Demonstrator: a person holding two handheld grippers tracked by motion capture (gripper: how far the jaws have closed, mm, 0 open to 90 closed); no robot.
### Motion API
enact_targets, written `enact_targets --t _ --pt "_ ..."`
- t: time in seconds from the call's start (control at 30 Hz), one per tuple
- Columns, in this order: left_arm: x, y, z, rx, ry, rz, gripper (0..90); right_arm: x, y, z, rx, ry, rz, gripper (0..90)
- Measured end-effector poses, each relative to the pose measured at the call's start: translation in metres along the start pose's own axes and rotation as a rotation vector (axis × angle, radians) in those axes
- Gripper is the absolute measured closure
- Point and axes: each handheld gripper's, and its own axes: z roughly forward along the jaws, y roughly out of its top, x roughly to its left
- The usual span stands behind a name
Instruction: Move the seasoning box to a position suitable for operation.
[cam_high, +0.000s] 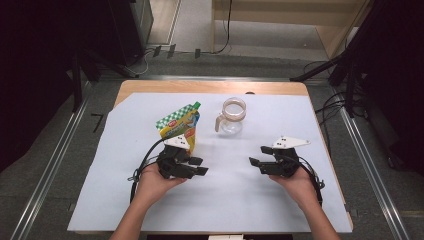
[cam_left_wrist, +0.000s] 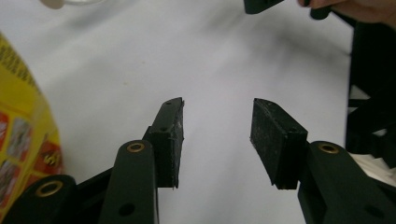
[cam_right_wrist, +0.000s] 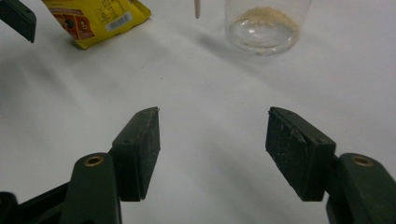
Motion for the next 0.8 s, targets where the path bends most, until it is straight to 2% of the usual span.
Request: enact_targets --t 0.03,0.1,0.2,0.3,0.4,0.47,0.53,0.8 --pt "0.0000 0.0000 0.0000 0.000 0.000 0.000 51.5 0.0000 0.0000 0.0000 0.000 0.000 0.000 36.1" --pt "0.0002 -0.0020 -0.0027 -0.029 0.019 0.029 49.5 0.0040 0.0009 0.0032 0.002 0.010 -0.002 37.5" --pt "0.0005 -0.0030 -0.0040 -0.028 0.020 0.022 47.4 0.0077 0.0023 0.0041 -0.012 0.011 -0.009 38.3" --pt "0.0001 -0.0033 -0.0043 -0.025 0.024 0.035 46.2 0.0082 0.0031 0.0043 -0.020 0.015 -0.009 39.5" --pt "-0.0006 -0.0030 -0.0043 -0.028 0.026 0.039 45.9 0.0067 0.0030 0.0042 -0.018 0.022 0.007 40.7" --pt "-0.0006 -0.0020 -0.0052 -0.053 0.007 0.021 46.6 0.0061 0.0024 0.0042 -0.009 0.023 0.013 40.8" --pt "-0.0013 -0.0013 -0.0049 -0.068 0.006 0.026 46.7 0.0056 0.0017 0.0037 0.000 0.028 0.019 41.2" --pt "-0.0025 -0.0001 -0.0023 -0.055 0.007 0.050 44.6 0.0048 0.0000 0.0031 0.013 0.016 0.018 40.6"
